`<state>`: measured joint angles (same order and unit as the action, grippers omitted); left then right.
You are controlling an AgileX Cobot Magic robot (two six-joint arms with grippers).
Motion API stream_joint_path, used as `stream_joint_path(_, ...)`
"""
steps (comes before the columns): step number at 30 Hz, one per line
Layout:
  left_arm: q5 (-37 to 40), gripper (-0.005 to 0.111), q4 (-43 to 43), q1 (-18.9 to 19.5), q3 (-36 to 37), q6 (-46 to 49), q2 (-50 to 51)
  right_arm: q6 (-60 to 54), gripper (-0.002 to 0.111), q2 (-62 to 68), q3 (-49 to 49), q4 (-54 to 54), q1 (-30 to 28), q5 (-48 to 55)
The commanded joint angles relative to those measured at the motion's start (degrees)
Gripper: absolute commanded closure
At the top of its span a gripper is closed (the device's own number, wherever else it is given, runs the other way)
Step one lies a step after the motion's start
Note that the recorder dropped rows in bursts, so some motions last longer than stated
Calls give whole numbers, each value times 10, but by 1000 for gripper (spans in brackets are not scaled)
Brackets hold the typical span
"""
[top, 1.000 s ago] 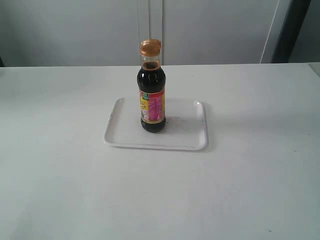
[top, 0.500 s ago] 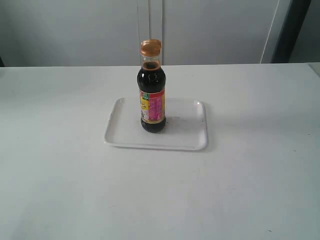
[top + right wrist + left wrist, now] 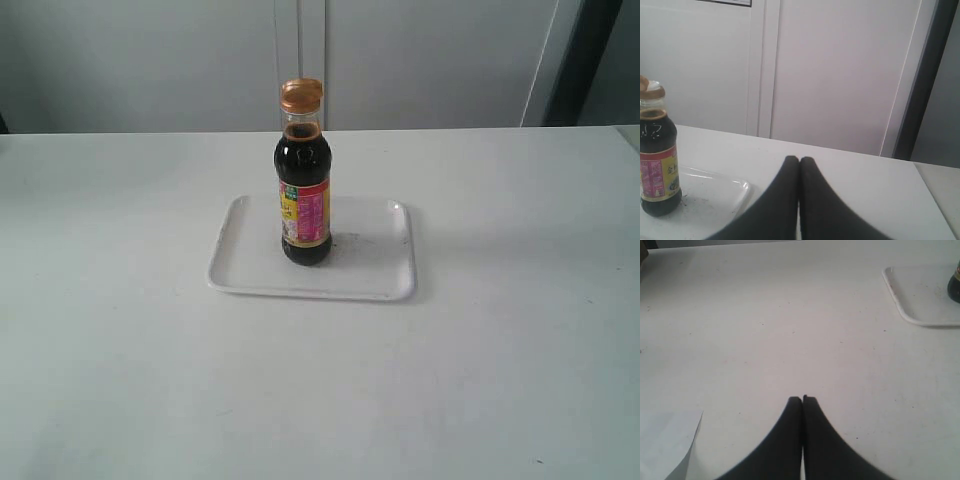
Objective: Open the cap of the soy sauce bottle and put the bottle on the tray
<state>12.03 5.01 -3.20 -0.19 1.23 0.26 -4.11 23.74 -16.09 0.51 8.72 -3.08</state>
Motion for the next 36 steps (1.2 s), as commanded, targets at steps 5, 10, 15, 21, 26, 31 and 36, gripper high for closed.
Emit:
stream_joint_path(5, -2, 107, 7, 2, 2, 2, -3, 1, 108, -3, 3, 0, -3, 1)
stream_joint_path(10, -2, 107, 7, 2, 2, 2, -3, 1, 108, -3, 3, 0, -3, 1)
stream_joint_path(15, -2, 107, 7, 2, 2, 2, -3, 1, 108, -3, 3, -1, -3, 1)
stream_joint_path(21, -2, 107, 7, 2, 2, 2, -3, 1, 108, -3, 3, -1, -3, 1)
stream_joint_path(26, -2, 107, 7, 2, 2, 2, -3, 1, 108, -3, 3, -1, -3, 1)
stream_joint_path(31, -2, 107, 7, 2, 2, 2, -3, 1, 108, -3, 3, -1, -3, 3)
stream_joint_path(36, -2, 107, 7, 2, 2, 2, -3, 17, 108, -3, 4, -5, -3, 4)
